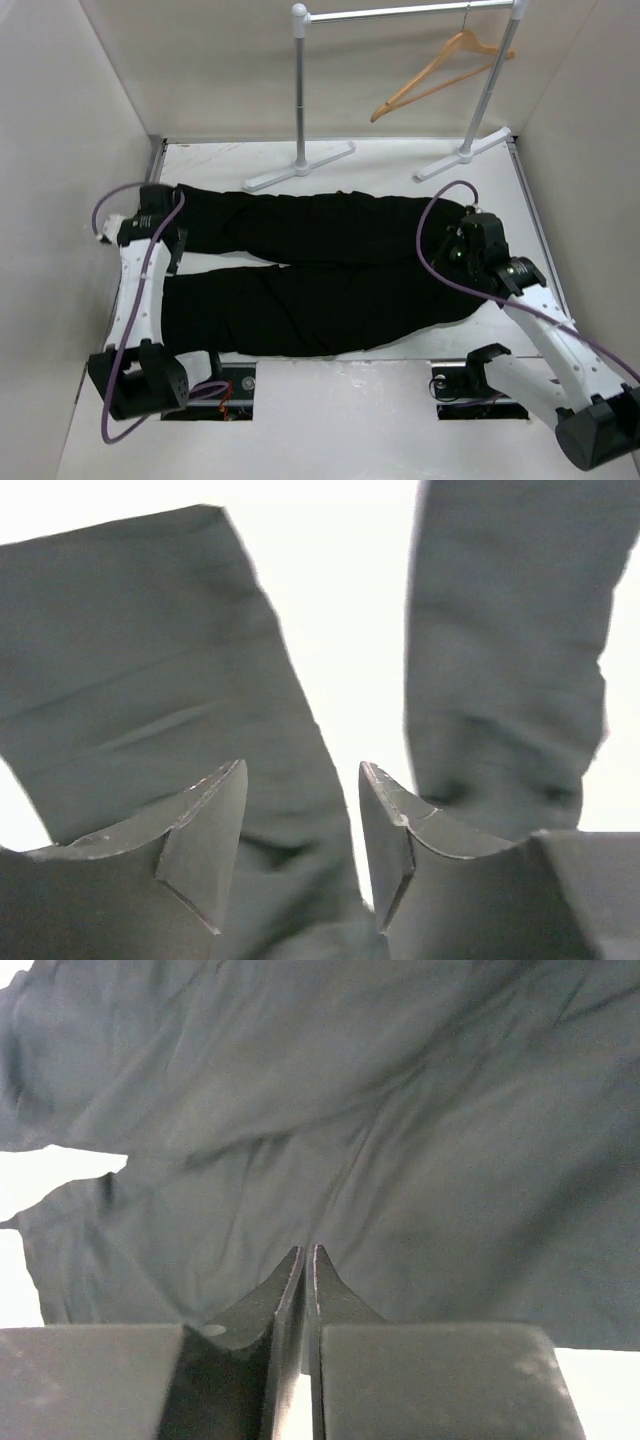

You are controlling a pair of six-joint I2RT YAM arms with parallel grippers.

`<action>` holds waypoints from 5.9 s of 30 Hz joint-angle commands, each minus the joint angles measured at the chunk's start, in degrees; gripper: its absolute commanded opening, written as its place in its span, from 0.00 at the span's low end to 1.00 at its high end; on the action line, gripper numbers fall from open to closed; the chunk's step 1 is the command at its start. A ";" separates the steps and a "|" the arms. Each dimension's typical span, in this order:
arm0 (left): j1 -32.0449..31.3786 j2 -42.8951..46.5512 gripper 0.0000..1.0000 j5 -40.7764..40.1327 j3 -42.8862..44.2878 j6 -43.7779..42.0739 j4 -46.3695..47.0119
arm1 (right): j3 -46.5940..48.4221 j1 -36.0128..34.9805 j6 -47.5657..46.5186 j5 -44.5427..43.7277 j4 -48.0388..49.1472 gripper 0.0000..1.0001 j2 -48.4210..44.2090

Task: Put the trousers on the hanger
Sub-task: Flatten out the trousers at the center of the board, then fold the trousers at the center of the board.

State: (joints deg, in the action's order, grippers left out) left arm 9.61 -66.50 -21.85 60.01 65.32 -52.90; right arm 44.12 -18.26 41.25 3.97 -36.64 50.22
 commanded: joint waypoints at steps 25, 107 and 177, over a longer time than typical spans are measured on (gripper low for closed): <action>-6.31 -69.02 0.56 7.08 58.47 -28.58 10.81 | 39.20 26.83 -4.43 -15.39 5.44 0.66 60.34; 0.03 -35.72 0.28 5.50 7.21 -16.45 29.89 | -2.28 -6.48 6.91 -9.07 2.72 0.35 -6.36; 16.37 -7.43 0.00 14.64 -25.56 -15.05 40.52 | -10.19 30.26 11.65 -4.85 26.01 0.11 26.26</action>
State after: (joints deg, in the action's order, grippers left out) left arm 26.22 -76.09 -6.07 33.36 50.26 -8.75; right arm 32.60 11.33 52.27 -1.04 -11.38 76.40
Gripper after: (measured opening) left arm 0.014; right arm 0.149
